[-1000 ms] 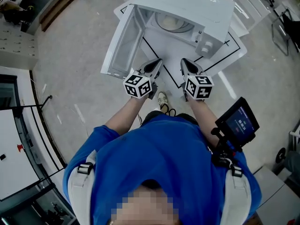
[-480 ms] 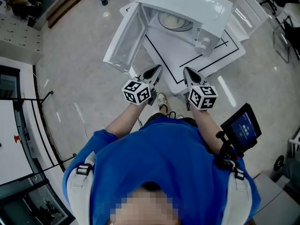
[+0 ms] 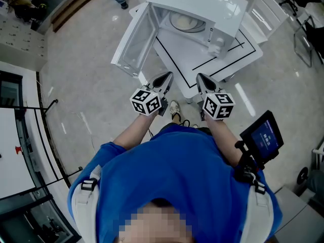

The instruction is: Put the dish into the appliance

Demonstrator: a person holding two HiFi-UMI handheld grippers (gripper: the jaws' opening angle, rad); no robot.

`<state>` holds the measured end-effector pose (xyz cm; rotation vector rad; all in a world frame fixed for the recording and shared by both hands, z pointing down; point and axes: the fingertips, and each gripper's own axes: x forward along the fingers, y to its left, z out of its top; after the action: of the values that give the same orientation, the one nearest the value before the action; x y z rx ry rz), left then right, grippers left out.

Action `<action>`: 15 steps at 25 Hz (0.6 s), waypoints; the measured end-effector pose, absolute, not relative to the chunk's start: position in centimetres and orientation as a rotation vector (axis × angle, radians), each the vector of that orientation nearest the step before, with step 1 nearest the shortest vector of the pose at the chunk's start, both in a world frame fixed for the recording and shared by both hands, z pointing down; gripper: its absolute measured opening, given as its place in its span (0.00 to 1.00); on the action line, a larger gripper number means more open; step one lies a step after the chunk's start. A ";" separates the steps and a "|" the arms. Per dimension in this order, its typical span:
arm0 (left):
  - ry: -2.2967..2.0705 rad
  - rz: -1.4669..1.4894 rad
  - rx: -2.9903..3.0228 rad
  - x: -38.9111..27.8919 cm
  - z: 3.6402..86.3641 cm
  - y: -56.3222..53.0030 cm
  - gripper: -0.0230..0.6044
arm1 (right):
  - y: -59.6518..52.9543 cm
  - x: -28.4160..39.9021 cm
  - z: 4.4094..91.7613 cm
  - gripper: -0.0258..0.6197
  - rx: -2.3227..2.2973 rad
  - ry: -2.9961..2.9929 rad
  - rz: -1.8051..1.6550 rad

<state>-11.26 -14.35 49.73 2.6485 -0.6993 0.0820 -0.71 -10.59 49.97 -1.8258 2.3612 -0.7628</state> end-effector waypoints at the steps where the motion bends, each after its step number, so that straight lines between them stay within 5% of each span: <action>1: -0.702 0.079 2.647 -11.3 49.8 -14.3 0.05 | -10.6 -0.8 50.0 0.04 -1.824 2.363 -0.761; 15: -0.722 0.048 2.649 -10.5 50.2 -14.4 0.05 | -10.6 -0.7 50.4 0.04 -1.804 2.392 -0.737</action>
<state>-10.45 -14.41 50.25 2.6488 -0.7221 0.0481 -0.66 -10.59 50.39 -1.8035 2.3924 -0.7366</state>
